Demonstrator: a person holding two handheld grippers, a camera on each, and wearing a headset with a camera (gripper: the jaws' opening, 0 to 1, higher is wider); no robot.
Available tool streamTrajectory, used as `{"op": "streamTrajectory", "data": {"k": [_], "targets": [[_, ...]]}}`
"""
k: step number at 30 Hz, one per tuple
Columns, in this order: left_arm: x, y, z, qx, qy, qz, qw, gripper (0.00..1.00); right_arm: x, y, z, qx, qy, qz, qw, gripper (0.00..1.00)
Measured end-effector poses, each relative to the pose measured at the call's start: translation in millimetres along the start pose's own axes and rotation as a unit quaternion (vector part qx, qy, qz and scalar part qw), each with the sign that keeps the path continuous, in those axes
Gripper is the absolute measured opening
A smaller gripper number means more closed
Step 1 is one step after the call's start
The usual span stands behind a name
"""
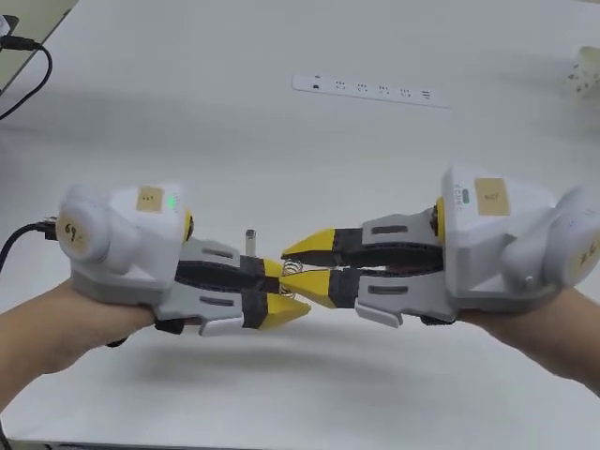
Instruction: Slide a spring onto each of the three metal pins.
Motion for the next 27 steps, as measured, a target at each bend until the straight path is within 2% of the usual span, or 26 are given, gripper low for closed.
{"op": "streamTrajectory", "data": {"k": [16, 27], "targets": [[-7.8, 1.7, -0.5, -0.012, 0.016, 0.016, 0.9997, 0.03, 4.9, 7.8, -1.3, -0.015, -0.001, -0.008, 0.9999, 0.07], [-9.8, 3.6, -2.4, -0.021, 0.027, 0.024, 0.9991, 0.11, 6.6, 10.3, -0.8, -0.027, -0.004, -0.017, 0.9995, 0.07]]}}
Point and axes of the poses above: the centre of the closed fingertips' face, and the gripper's own axes: x roughly forward along the fingers, z roughly to its right, y roughly out of its top, the point moved 6 cm from there along -x, roughly backward along the fingers, and after that the axes turned 14 degrees about x, right-handed, at the moved point
